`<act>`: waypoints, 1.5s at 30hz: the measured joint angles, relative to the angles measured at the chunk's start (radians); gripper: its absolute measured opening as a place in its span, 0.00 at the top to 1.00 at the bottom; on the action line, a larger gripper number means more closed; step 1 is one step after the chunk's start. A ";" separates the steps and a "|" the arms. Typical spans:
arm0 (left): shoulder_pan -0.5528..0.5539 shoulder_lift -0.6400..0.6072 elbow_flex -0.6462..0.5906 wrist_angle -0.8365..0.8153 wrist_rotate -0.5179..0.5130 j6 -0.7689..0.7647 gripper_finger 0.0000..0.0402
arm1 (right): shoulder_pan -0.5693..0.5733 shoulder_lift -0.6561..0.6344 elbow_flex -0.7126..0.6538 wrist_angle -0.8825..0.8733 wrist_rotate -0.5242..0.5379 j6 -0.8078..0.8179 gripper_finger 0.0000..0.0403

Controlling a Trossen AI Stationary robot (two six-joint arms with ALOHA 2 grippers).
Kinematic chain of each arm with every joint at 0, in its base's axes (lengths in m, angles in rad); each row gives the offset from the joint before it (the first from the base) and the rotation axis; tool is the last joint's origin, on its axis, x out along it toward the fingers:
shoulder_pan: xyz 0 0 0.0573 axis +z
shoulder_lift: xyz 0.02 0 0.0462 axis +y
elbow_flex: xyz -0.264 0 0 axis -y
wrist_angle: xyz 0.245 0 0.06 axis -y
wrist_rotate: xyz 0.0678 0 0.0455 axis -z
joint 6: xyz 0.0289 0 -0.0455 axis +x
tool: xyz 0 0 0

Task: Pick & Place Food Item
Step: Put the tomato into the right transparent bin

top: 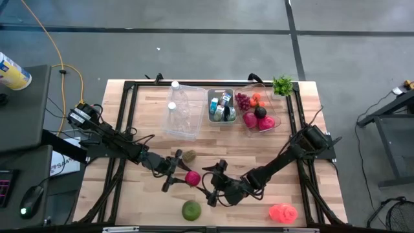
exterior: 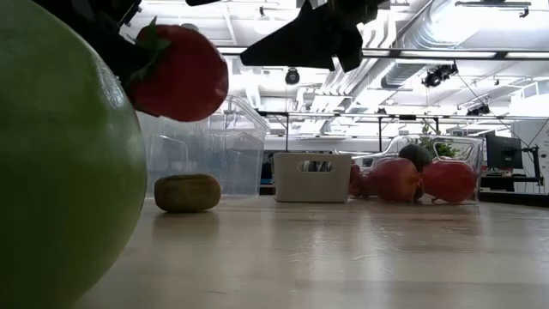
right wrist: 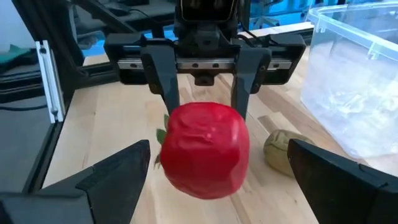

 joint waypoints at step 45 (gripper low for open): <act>0.013 0.000 0.044 -0.022 -0.012 0.016 0.49 | -0.061 0.079 0.013 0.146 -0.128 0.057 0.22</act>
